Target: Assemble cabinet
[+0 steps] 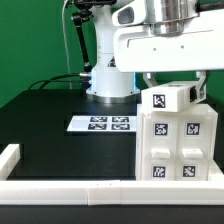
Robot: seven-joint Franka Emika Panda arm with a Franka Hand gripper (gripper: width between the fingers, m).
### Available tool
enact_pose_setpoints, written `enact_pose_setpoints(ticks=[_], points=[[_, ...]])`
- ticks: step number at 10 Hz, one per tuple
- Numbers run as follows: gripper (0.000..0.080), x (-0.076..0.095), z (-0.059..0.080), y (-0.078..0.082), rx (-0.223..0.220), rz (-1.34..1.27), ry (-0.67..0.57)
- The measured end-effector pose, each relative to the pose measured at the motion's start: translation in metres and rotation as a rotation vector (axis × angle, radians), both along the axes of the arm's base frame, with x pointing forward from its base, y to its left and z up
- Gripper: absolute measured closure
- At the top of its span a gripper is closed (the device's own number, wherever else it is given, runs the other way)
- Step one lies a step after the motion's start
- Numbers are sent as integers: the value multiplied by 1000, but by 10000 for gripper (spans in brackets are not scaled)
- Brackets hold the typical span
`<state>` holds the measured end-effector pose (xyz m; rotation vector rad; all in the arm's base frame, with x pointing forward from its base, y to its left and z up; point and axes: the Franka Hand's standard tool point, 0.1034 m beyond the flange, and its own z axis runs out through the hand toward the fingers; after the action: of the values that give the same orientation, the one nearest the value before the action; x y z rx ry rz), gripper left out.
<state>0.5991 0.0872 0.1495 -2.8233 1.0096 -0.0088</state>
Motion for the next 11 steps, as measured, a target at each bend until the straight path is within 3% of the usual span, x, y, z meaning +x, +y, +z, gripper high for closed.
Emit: enact_pose_setpoints(ticks=[3,7,11], points=[[253,0,0,1,13,-148,17],[253,0,-2,1,84,-529,67],[253,-1,-2,2,113,-827,123]])
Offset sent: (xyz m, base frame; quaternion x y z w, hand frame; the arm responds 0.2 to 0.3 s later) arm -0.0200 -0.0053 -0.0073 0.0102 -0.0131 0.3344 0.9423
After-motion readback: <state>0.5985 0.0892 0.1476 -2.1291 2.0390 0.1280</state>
